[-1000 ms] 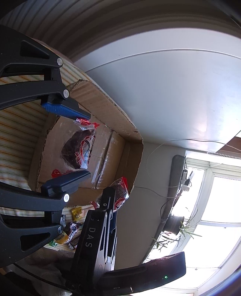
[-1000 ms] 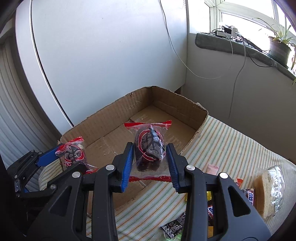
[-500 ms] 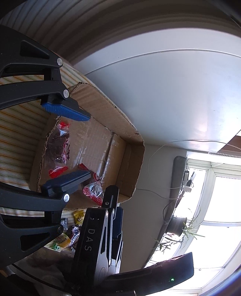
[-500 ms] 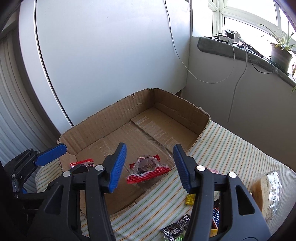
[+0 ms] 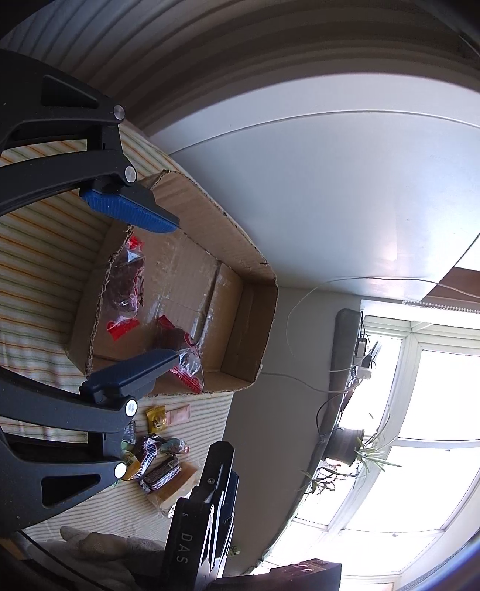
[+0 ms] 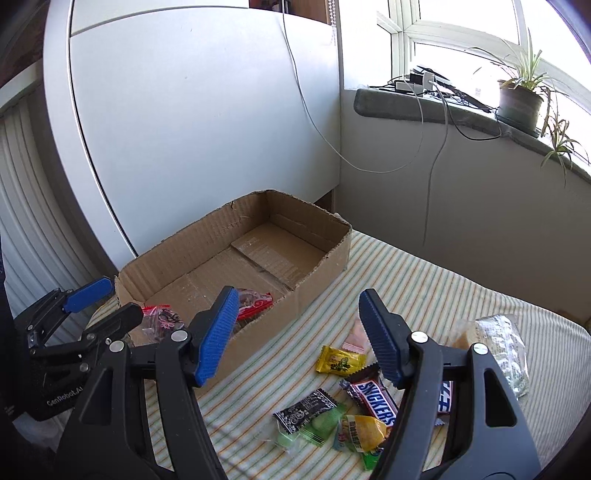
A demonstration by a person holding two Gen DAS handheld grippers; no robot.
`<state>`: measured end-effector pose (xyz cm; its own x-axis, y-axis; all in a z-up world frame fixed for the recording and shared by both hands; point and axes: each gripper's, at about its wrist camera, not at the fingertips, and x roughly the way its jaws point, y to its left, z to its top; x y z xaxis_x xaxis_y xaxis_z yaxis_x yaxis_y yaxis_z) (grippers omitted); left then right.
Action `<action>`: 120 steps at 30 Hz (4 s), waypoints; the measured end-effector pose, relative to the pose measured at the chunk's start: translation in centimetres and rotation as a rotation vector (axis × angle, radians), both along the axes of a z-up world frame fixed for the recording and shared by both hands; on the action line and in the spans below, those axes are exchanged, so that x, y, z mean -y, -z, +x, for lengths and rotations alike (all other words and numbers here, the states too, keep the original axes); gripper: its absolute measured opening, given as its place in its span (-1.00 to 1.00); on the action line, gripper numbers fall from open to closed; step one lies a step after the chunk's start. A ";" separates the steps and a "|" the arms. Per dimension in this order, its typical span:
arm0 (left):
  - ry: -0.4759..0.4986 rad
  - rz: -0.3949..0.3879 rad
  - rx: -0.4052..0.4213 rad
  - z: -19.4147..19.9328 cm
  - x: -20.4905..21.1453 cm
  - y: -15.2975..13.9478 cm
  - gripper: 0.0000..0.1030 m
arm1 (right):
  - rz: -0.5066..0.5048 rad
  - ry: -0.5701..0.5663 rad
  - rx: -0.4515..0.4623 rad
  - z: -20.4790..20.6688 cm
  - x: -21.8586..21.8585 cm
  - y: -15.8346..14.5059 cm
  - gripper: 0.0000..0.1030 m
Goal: Organize snacks
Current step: 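Move the right gripper back to the snacks and close on the yellow candy, then carry the yellow candy into the box and open the right gripper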
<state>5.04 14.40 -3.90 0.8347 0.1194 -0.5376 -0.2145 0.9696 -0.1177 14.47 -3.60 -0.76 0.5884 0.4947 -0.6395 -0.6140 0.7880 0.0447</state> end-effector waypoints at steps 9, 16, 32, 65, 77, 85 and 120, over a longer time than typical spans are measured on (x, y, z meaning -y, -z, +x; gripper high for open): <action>0.058 -0.008 0.003 -0.5 2.9 0.0 0.27 | -0.029 0.068 -0.015 -0.9 5.9 1.0 0.36; 0.151 -0.020 -0.010 -0.6 6.0 0.3 0.21 | -0.048 0.053 -0.051 -1.2 8.3 2.4 0.36; 0.316 -0.052 -0.153 1.2 11.3 4.6 -0.04 | -0.119 -0.121 -0.158 -0.3 6.7 7.1 -0.26; 0.384 -0.030 -0.231 4.2 12.0 7.3 -0.60 | -0.105 -0.226 -0.291 0.2 6.0 9.5 -0.54; 0.394 -0.064 -0.198 3.1 11.5 6.4 -0.65 | -0.060 -0.185 -0.269 -0.5 7.6 7.9 -0.57; 0.370 -0.086 -0.140 1.6 10.3 4.5 -0.65 | -0.034 -0.168 -0.232 -1.1 7.6 5.6 -0.57; 0.106 -0.057 -0.039 4.5 -2.2 0.9 -0.65 | -0.038 -0.246 -0.144 5.5 -7.1 2.1 -0.57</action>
<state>9.57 16.62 -4.80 0.8192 0.0003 -0.5735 -0.1169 0.9791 -0.1664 19.94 3.46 -2.88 0.3556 0.5855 -0.7285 -0.7763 0.6191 0.1187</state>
